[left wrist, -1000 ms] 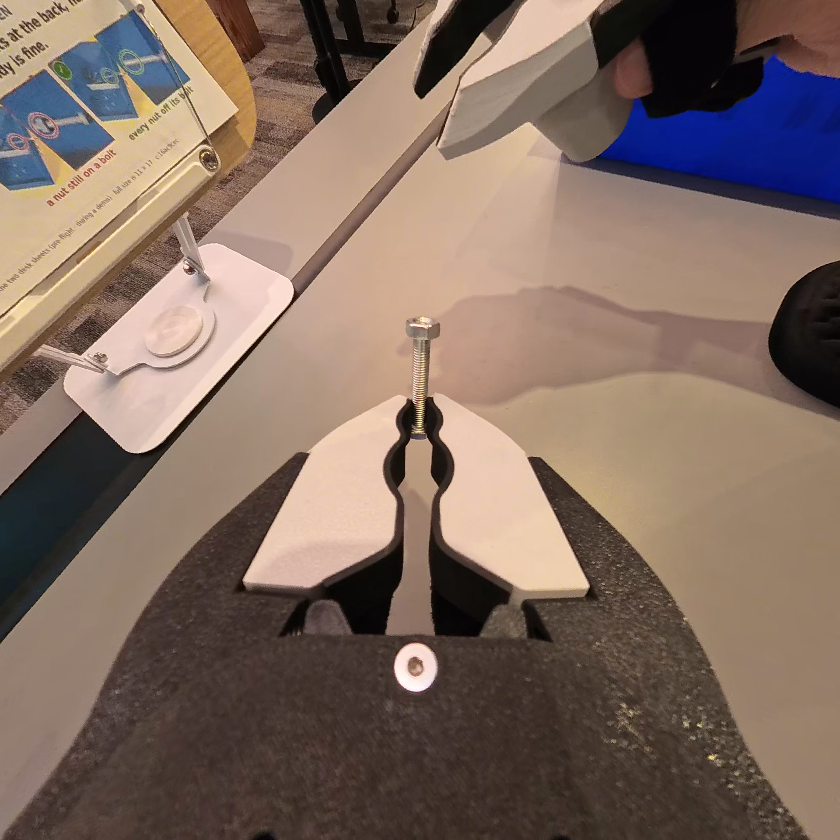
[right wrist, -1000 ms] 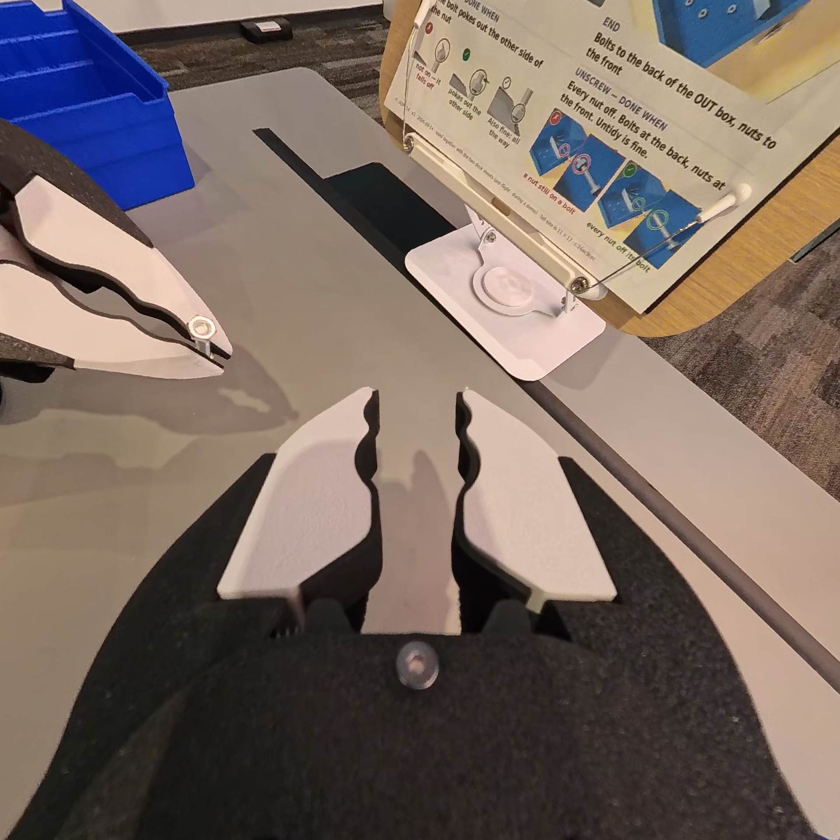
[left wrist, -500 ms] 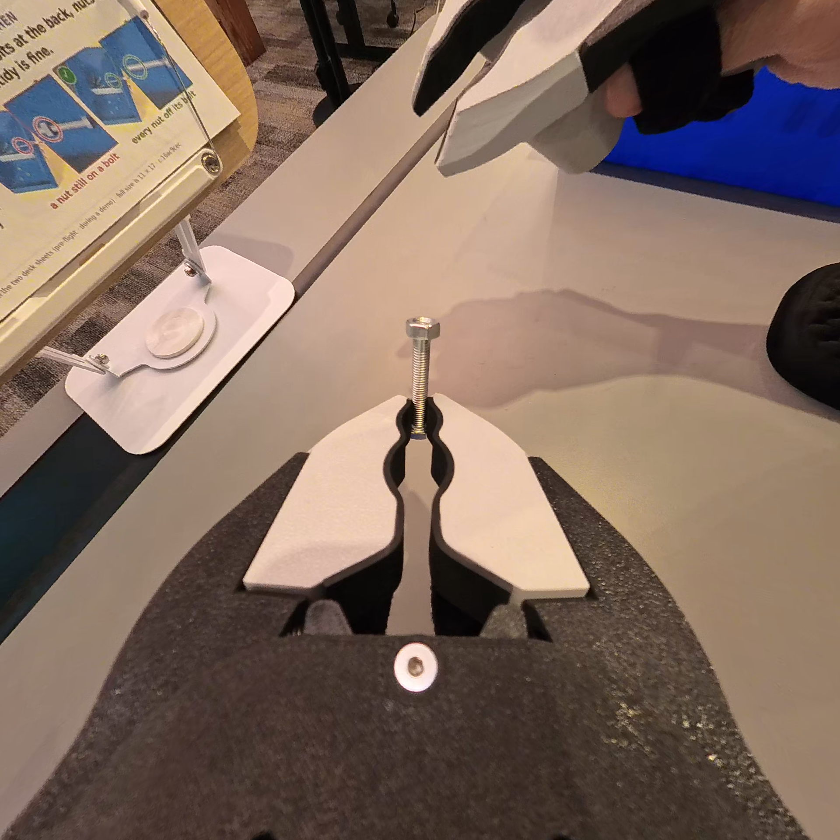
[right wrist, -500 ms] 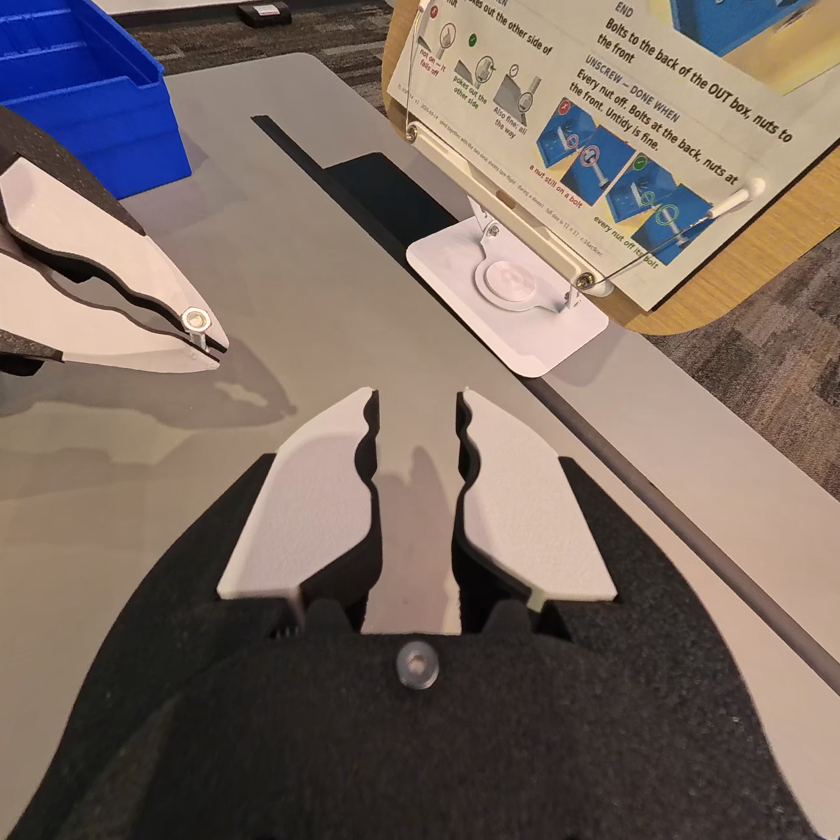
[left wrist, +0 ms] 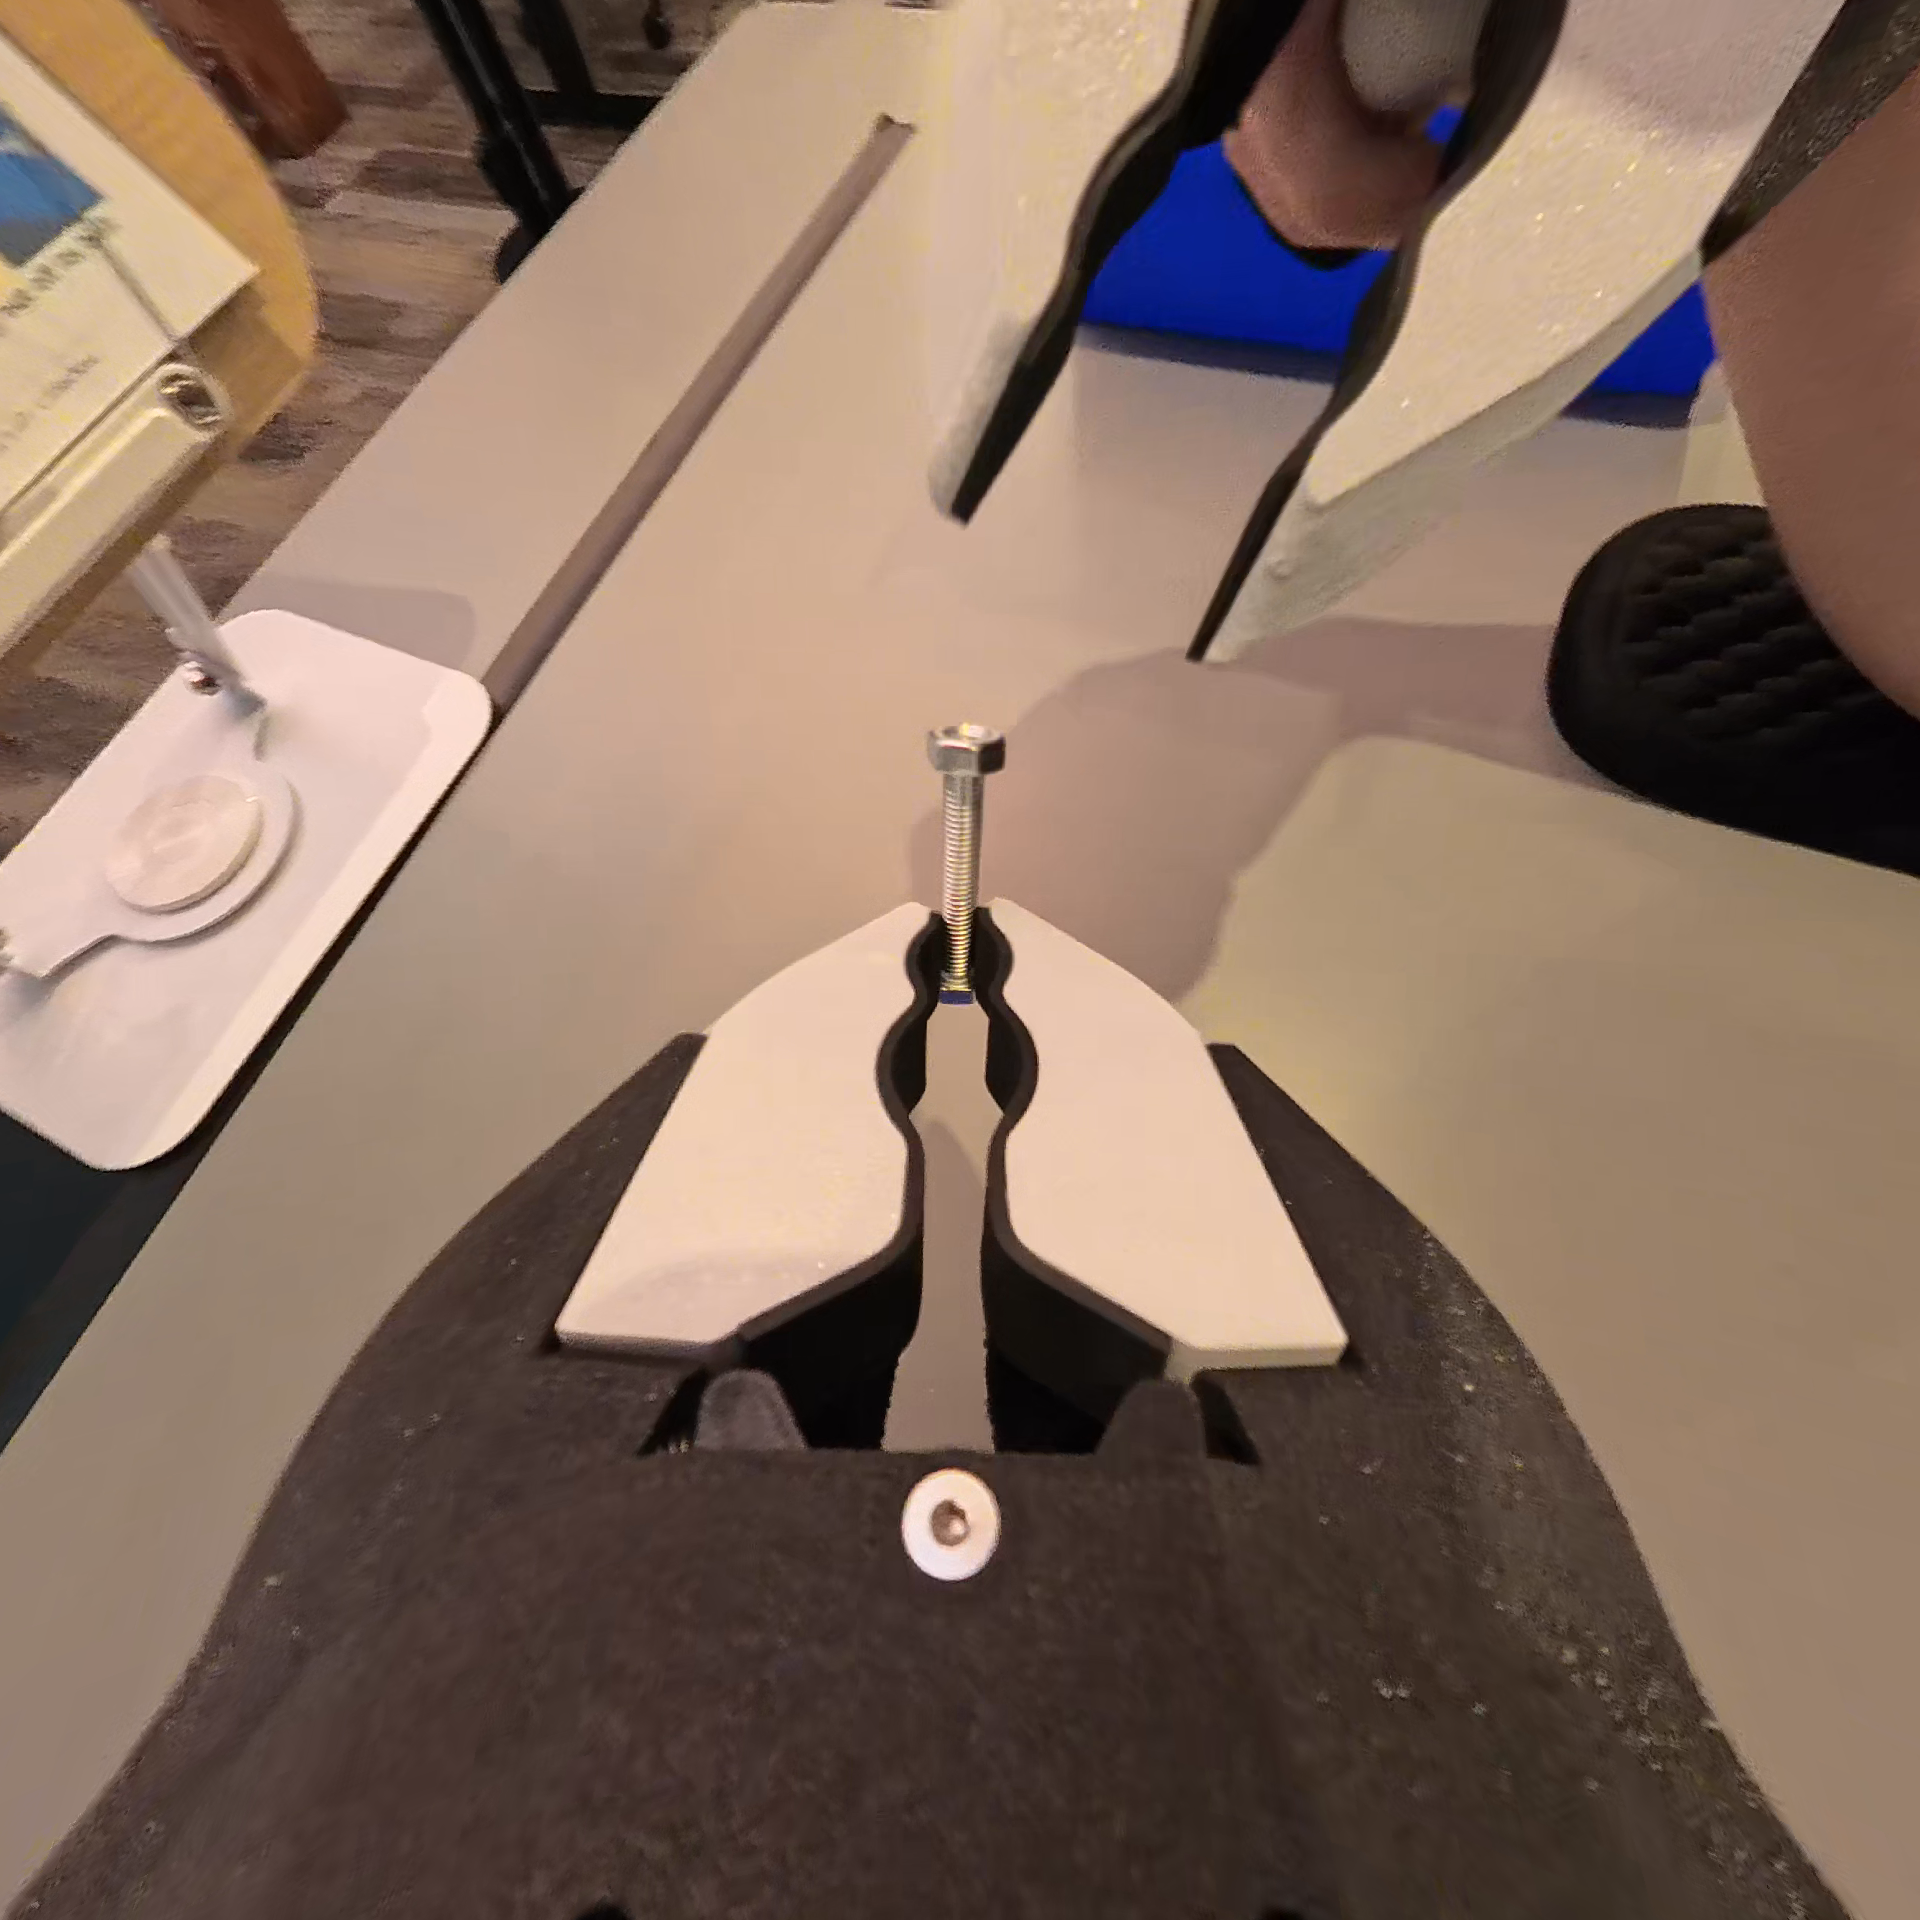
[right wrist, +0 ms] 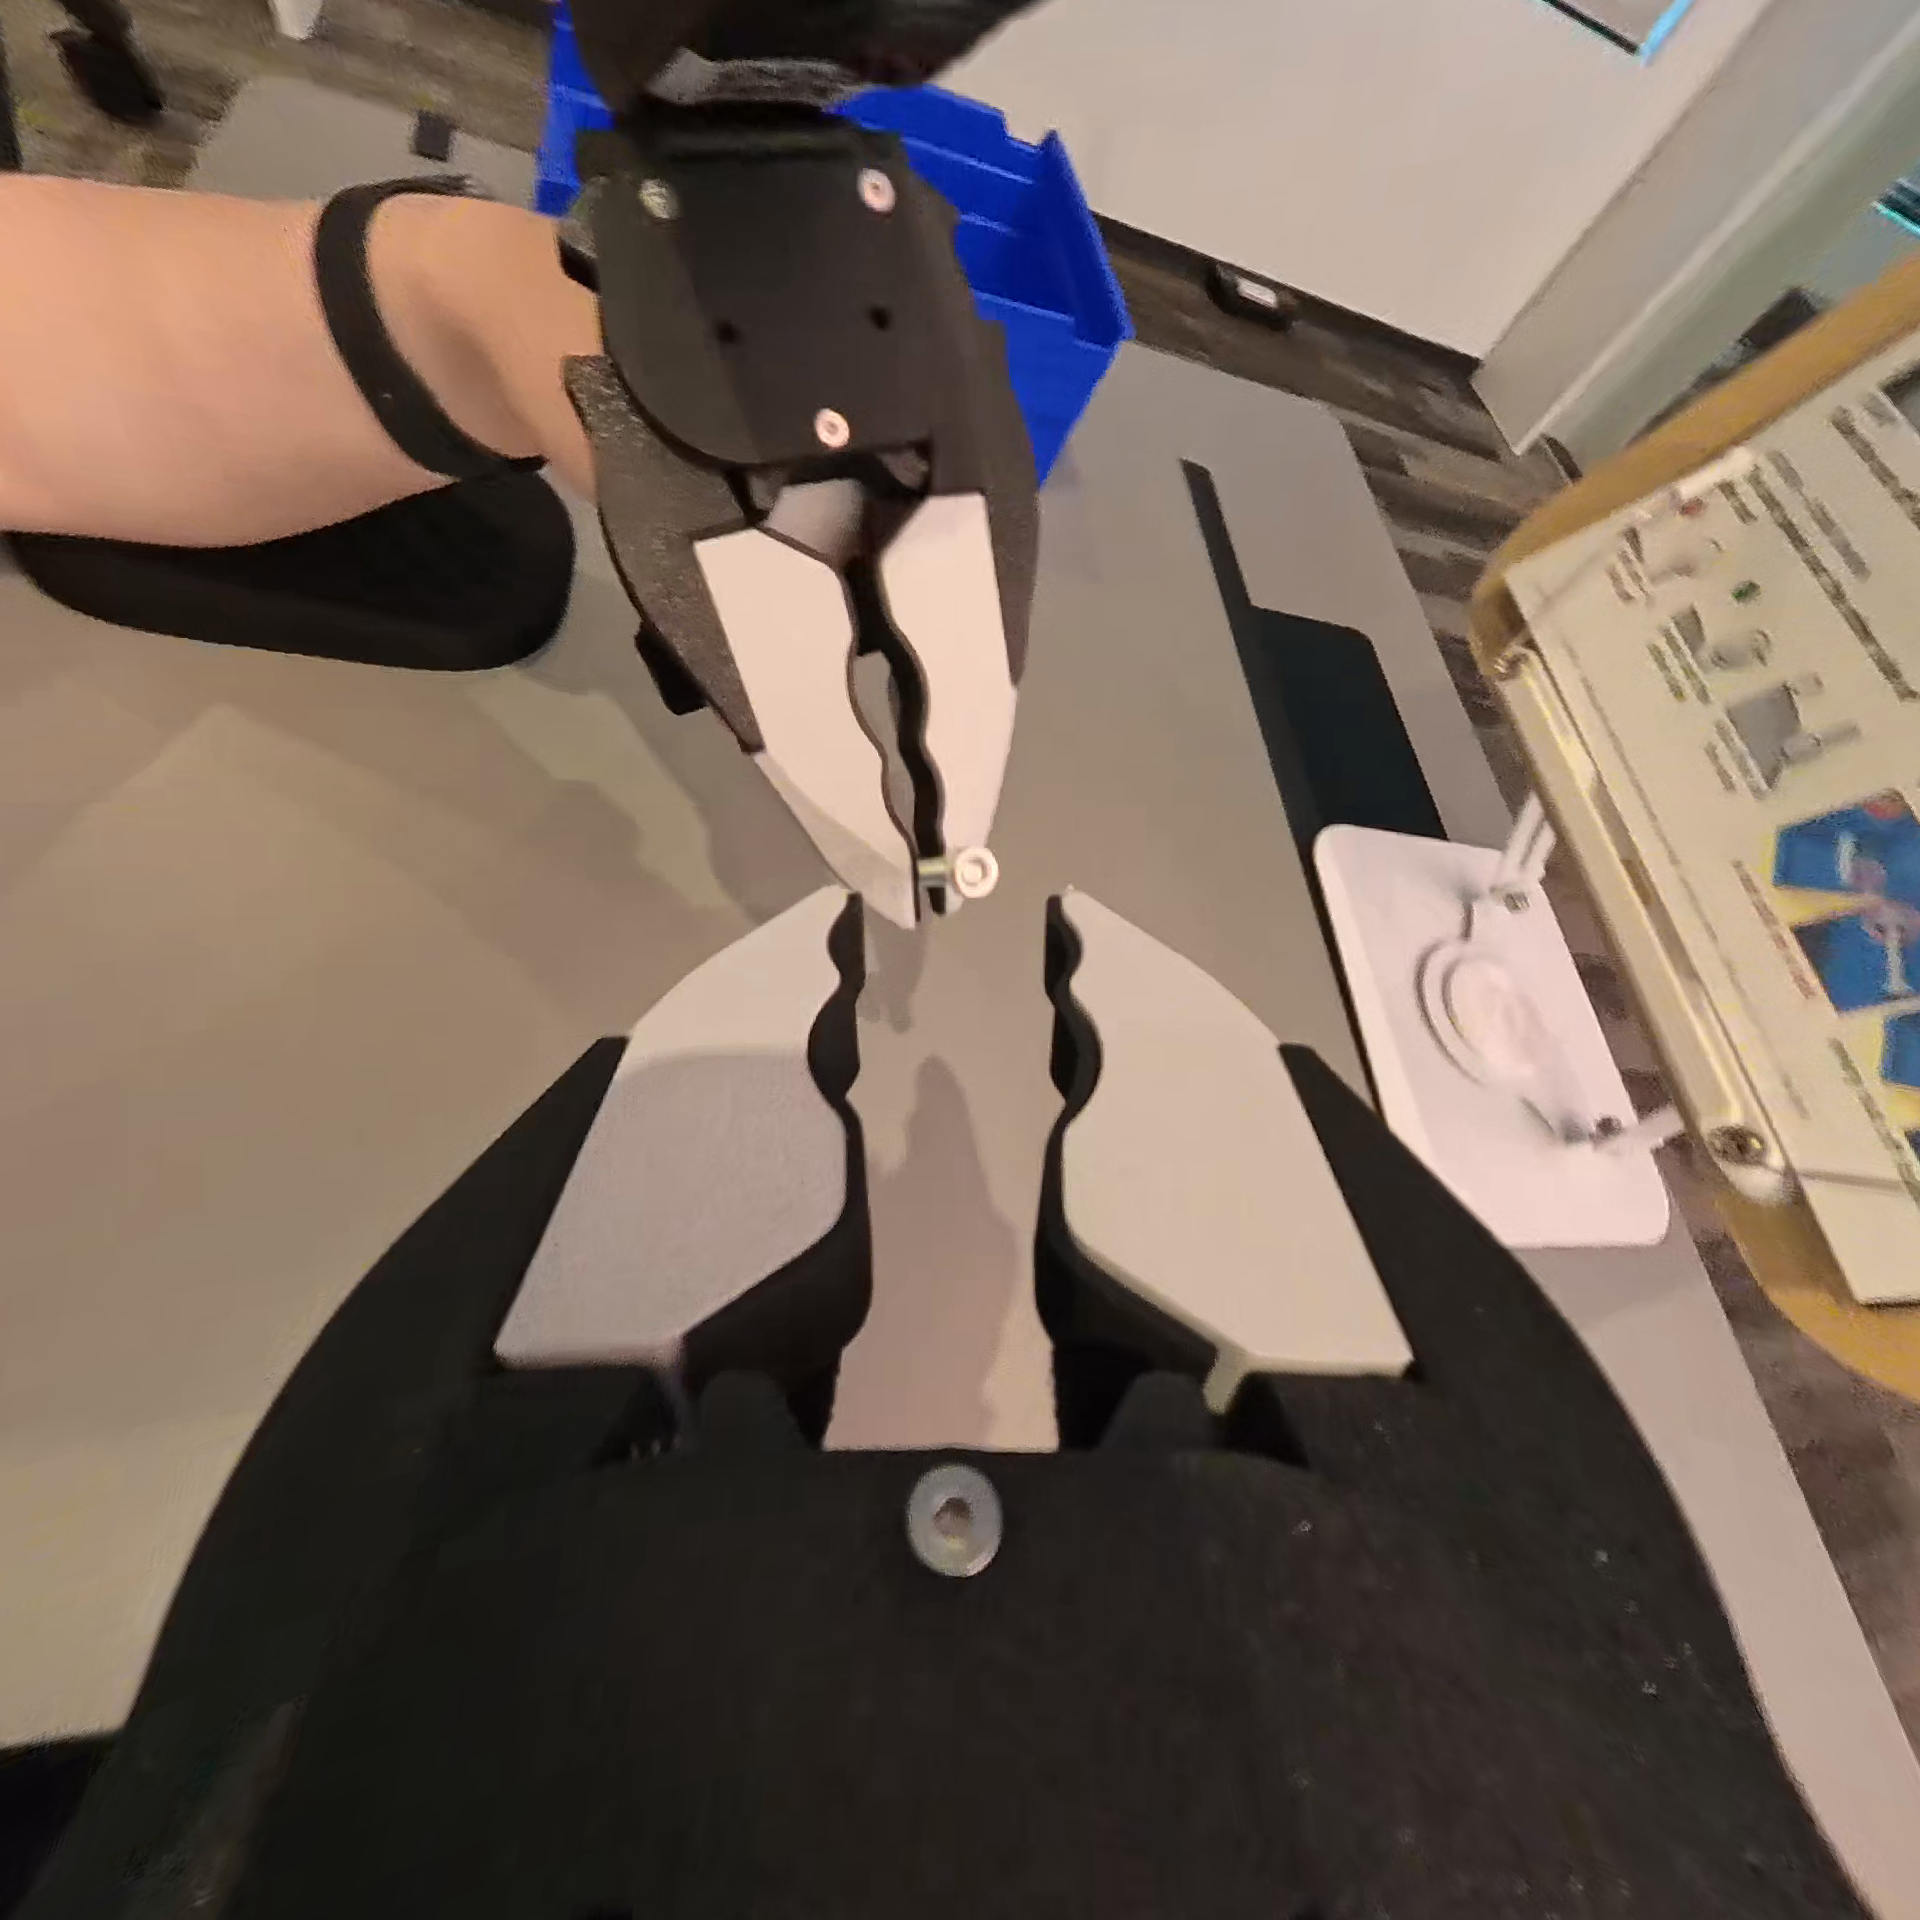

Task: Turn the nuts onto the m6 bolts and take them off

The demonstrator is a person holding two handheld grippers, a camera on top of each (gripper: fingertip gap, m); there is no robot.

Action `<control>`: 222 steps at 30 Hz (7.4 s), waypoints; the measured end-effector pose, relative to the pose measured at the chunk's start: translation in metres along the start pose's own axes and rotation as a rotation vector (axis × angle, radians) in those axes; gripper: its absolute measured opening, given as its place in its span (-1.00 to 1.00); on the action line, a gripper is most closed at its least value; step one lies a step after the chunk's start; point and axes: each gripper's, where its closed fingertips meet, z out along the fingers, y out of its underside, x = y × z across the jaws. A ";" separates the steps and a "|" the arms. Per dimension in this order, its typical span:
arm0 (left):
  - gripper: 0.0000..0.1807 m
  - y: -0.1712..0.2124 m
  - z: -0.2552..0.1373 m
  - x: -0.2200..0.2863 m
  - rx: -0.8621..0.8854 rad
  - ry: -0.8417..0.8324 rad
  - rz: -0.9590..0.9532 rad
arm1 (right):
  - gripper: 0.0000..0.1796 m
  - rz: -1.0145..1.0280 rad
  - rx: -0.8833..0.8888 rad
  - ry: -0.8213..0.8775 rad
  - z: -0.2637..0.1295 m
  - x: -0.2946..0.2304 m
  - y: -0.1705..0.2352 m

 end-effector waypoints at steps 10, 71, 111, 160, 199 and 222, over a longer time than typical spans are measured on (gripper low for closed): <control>-0.94 0.006 0.003 0.021 -0.072 0.055 0.105 | -0.76 -0.056 -0.059 -0.083 0.009 -0.018 0.009; -0.95 -0.076 -0.048 0.031 0.507 0.175 -0.016 | -0.61 0.020 0.458 -0.108 -0.033 -0.016 -0.073; -0.95 -0.075 -0.049 0.031 0.482 0.165 -0.015 | -0.65 -0.007 0.415 -0.123 -0.031 -0.022 -0.069; -0.95 -0.075 -0.051 0.028 0.478 0.157 -0.028 | -0.57 -0.031 0.376 -0.076 -0.024 -0.021 -0.070; -0.95 -0.074 -0.052 0.023 0.473 0.142 -0.049 | -0.48 -0.035 0.345 -0.070 -0.017 -0.021 -0.069; -0.95 -0.073 -0.050 0.025 0.459 0.151 -0.062 | -0.45 0.000 0.368 -0.078 -0.013 -0.018 -0.070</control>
